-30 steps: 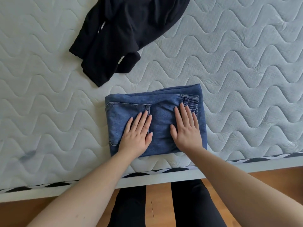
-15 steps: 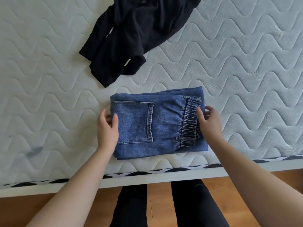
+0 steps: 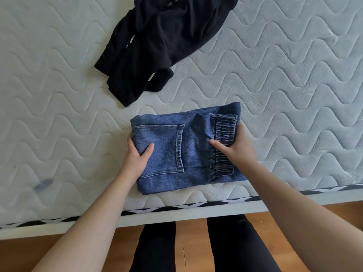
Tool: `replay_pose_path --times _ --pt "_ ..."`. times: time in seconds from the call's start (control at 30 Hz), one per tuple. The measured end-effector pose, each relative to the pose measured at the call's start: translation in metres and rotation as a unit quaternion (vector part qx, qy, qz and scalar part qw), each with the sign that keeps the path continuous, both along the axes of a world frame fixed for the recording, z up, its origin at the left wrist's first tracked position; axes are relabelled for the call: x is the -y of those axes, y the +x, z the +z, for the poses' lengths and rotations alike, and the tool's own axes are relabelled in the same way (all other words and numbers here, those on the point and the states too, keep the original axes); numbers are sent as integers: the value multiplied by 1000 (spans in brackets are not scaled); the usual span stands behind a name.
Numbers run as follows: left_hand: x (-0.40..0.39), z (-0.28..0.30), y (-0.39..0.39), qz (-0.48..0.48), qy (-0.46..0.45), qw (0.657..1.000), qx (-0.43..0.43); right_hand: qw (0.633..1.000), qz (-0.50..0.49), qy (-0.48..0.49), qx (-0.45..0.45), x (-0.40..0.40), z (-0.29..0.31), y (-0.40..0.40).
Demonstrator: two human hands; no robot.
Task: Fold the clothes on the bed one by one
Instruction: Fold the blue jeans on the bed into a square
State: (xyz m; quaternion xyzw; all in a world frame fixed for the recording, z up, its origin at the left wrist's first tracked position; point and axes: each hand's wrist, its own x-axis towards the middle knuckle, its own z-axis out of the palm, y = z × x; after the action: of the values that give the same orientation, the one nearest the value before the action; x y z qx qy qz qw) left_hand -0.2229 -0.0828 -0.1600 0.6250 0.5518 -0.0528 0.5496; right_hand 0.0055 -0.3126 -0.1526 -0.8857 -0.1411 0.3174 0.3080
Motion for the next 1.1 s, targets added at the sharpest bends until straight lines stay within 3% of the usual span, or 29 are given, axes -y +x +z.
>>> replay_pose_path --times 0.33,0.67,0.9,1.1 --pt "-4 21 -8 -66 -4 998 -12 998 -36 42 -10 -5 32 -12" --pt "-4 192 -52 9 -19 991 135 994 -39 90 56 10 190 -45" --pt "-17 299 -63 -54 -8 978 202 985 -86 131 73 22 284 -84" --pt "-16 352 -64 -145 -10 963 229 969 -167 160 86 58 332 -130"
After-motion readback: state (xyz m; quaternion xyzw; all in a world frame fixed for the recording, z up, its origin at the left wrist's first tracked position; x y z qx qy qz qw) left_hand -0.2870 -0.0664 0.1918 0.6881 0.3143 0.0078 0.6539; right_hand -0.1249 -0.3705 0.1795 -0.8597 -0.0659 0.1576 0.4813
